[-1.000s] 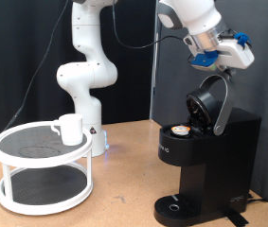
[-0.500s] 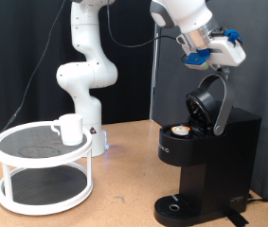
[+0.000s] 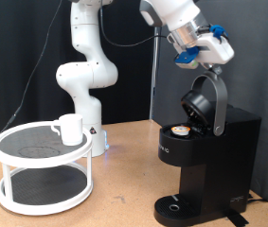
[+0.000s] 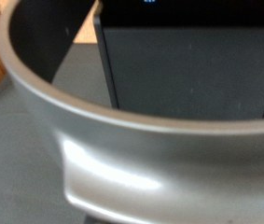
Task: Make a cup of coffee with the keurig machine
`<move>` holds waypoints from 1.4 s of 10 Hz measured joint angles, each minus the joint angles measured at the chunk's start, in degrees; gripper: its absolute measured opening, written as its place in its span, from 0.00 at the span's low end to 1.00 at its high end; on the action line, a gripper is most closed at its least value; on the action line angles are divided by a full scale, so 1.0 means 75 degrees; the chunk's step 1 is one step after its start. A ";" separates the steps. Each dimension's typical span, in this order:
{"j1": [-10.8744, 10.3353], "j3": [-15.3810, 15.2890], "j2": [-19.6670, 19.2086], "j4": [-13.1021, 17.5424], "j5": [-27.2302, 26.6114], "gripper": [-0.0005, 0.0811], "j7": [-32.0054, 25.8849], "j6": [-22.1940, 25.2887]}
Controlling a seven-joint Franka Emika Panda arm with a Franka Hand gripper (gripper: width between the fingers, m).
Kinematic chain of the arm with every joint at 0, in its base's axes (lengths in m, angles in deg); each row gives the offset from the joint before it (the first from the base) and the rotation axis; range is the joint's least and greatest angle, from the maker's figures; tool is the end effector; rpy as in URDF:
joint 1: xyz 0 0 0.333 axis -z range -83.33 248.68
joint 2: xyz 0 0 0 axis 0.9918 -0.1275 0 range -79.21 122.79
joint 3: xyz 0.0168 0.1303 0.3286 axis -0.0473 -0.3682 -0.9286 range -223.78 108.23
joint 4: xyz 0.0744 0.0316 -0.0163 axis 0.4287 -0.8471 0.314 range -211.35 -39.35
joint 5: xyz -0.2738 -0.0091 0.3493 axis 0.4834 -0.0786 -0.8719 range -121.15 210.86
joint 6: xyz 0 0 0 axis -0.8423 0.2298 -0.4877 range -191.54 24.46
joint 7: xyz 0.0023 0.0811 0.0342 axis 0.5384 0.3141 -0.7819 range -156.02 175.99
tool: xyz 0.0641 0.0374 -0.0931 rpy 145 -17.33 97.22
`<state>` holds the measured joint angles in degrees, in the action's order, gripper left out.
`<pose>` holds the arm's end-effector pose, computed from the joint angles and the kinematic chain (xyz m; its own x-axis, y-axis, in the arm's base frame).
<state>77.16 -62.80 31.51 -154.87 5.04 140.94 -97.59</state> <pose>0.5574 0.1428 0.5375 -0.7001 -0.5067 -0.5032 -0.6959 0.6420 0.3217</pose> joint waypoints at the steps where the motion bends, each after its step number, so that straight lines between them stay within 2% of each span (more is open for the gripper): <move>1: 0.0088 0.0081 0.0032 -0.0001 0.0138 0.01 -0.0076 0.0172; 6: 0.0460 0.0350 0.0058 -0.0072 0.1096 0.01 -0.0187 0.0774; 14: 0.0713 0.0402 -0.0174 -0.0255 0.2423 0.01 0.0132 0.1160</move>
<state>82.51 -59.79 30.21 -156.79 23.21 141.93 -88.90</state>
